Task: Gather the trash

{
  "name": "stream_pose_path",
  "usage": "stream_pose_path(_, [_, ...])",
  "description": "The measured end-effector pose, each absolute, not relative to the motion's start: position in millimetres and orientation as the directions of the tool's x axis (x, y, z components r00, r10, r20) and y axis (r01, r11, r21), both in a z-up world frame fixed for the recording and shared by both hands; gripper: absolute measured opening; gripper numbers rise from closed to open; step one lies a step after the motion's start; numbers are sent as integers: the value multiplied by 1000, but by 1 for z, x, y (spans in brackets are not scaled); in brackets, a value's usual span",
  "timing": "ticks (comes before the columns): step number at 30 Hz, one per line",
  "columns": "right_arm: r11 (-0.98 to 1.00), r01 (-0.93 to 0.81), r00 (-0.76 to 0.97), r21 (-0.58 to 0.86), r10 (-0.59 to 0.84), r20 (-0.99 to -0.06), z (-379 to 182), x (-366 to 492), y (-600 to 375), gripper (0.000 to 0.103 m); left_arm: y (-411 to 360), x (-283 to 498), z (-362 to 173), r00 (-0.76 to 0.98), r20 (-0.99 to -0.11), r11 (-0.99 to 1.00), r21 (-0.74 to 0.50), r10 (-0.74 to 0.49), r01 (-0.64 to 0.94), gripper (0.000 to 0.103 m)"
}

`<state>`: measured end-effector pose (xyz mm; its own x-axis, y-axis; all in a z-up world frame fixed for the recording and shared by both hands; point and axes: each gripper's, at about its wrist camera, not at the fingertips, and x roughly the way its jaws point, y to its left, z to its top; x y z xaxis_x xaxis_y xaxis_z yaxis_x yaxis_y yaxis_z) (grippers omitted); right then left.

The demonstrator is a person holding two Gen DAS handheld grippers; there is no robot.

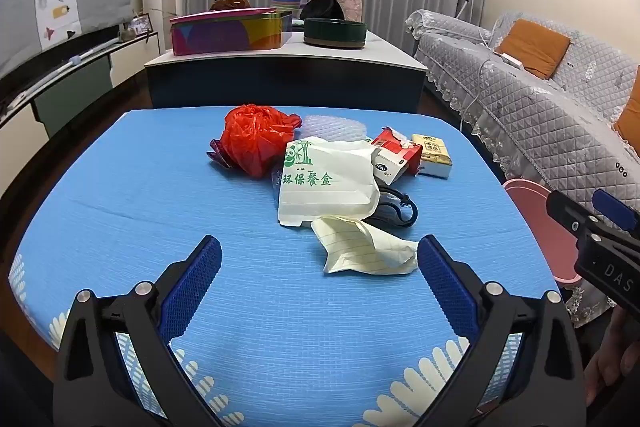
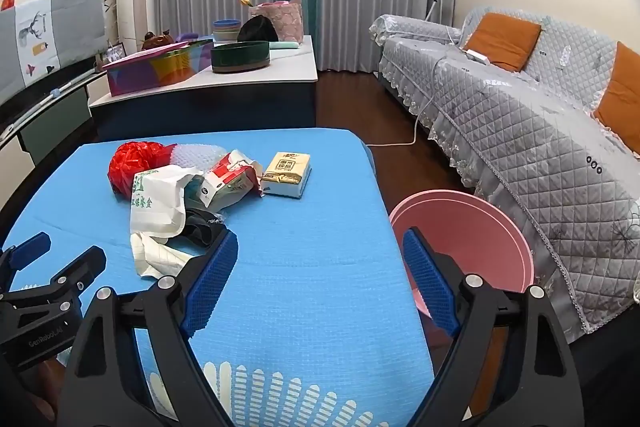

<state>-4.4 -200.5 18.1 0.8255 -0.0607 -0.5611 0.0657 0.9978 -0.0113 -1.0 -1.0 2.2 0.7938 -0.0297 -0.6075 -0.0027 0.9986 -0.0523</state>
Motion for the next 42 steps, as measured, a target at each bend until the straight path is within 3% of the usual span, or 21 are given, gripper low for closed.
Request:
stream_pose_path(26, [998, 61, 821, -17, -59, -568, 15, -5, -202, 83, -5, -2, 3, 794, -607, 998, -56, -32, -2, 95])
stream_pose_path(37, [996, 71, 817, -51, -88, -570, 14, -5, -200, 73, -3, -2, 2, 791, -610, 998, -66, -39, -2, 95])
stream_pose_path(42, [998, 65, 816, -4, -56, -576, 14, -2, -201, 65, -2, 0, 3, 791, -610, 997, -80, -48, -1, 95])
